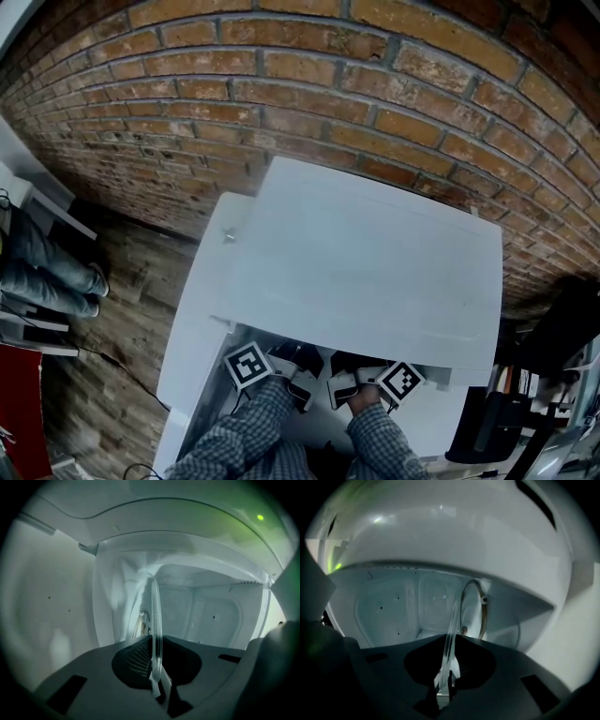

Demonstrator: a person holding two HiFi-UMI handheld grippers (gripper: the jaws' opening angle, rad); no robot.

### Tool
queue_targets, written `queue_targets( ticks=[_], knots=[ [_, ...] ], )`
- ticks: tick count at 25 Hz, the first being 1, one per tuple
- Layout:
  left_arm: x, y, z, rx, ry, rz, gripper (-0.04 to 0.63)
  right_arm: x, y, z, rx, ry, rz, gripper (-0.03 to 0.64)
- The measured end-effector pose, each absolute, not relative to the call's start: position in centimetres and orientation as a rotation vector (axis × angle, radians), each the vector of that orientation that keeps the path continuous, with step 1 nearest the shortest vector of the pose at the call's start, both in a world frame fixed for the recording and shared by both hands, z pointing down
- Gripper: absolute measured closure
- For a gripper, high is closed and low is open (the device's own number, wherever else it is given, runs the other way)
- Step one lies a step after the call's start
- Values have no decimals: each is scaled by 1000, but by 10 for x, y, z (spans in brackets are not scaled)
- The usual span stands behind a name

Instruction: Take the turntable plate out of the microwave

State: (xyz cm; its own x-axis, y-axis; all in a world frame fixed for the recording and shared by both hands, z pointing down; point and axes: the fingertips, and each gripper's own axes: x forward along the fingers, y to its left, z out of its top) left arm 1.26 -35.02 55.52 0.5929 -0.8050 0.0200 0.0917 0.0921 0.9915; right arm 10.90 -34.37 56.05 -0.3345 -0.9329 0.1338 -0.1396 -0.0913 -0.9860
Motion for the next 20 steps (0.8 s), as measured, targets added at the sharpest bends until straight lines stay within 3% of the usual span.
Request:
queue_targets(
  ticks=[20],
  knots=[
    [9,-287,530,1403,-616,-714,561,107,-274,537,-1213,1479,-1409,571]
  ],
)
